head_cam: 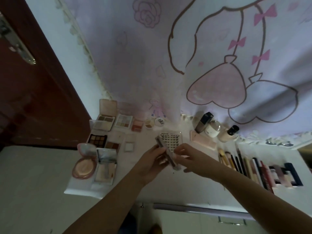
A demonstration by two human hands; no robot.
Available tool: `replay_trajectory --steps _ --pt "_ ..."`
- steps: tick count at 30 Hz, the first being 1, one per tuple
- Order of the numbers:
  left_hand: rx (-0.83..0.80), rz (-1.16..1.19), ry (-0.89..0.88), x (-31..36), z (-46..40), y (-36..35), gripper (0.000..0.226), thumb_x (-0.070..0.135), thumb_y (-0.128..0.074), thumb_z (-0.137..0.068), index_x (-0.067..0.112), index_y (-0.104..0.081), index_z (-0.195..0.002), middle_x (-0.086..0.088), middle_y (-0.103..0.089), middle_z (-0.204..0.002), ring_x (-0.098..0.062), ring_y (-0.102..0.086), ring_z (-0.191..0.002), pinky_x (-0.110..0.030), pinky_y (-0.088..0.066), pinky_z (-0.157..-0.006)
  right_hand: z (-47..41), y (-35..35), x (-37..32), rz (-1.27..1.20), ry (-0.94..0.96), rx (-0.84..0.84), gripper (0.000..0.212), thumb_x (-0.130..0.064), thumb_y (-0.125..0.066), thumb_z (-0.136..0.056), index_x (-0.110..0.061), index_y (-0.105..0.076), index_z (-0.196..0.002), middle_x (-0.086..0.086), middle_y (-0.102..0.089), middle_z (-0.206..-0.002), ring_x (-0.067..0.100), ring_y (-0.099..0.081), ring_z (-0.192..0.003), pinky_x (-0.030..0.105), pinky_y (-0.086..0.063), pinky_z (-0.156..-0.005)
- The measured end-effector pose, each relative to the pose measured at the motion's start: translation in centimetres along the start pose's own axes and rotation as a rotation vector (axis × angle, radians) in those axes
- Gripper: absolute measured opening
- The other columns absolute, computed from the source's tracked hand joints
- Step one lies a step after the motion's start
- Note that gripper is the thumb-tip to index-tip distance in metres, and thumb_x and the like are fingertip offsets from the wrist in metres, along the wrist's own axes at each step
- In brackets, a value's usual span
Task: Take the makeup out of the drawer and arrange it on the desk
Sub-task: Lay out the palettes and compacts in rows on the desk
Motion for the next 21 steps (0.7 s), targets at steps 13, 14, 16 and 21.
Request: replay_trajectory --steps 13,14,16,21 --pt "0.009 -0.187 -0.131 0.3 4.7 3.2 0.043 0.017 -0.062 -0.085 0.024 -0.055 -0.127 -0.006 -0.063 -0.122 -0.024 -0.06 -0.113 -0.034 -0.054 -0.083 -2.4 -4.4 -1.6 -0.254 -0.081 -0.17 0.033 -0.038 -0.076 -0.074 -0.026 -0.055 -0.097 -0.002 -0.061 -0.105 0.013 -0.066 -0.09 0.024 -0.058 -0.064" --pt "0.019 -0.182 -0.133 0.2 5.1 3.6 0.04 0.017 -0.062 -0.085 0.026 -0.058 -0.124 -0.006 -0.063 -0.122 -0.024 -0.06 -0.113 -0.033 -0.054 -0.083 -2.5 -4.8 -1.7 -0.257 -0.095 -0.183 0.034 -0.038 -0.076 -0.073 -0.025 -0.055 -0.097 -0.001 -0.061 -0.106 0.013 -0.066 -0.09 0.025 -0.058 -0.064" --pt "0.034 -0.183 -0.133 0.3 5.9 4.3 0.036 0.018 -0.062 -0.085 0.029 -0.061 -0.119 -0.007 -0.062 -0.122 -0.024 -0.06 -0.114 -0.033 -0.054 -0.084 -2.6 -5.7 -2.0 -0.27 -0.107 -0.214 0.035 -0.037 -0.077 -0.072 -0.024 -0.056 -0.096 0.0 -0.061 -0.107 0.015 -0.066 -0.092 0.029 -0.059 -0.067" --pt "0.068 -0.114 -0.123 0.6 7.3 5.9 0.037 0.017 -0.065 -0.082 0.02 -0.06 -0.119 -0.009 -0.065 -0.117 -0.023 -0.063 -0.108 -0.036 -0.054 -0.083 -2.9 -6.7 -2.7 -0.361 -0.144 -0.27 0.029 -0.029 -0.07 -0.082 -0.015 -0.056 -0.102 0.008 -0.061 -0.11 0.022 -0.065 -0.098 0.036 -0.06 -0.069"
Point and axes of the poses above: each hand's wrist, its own z-axis away from the middle knuckle, its own y-axis out of the back of the hand, x = y × z, the point moved 4 cm from there along -z, towards the middle knuckle
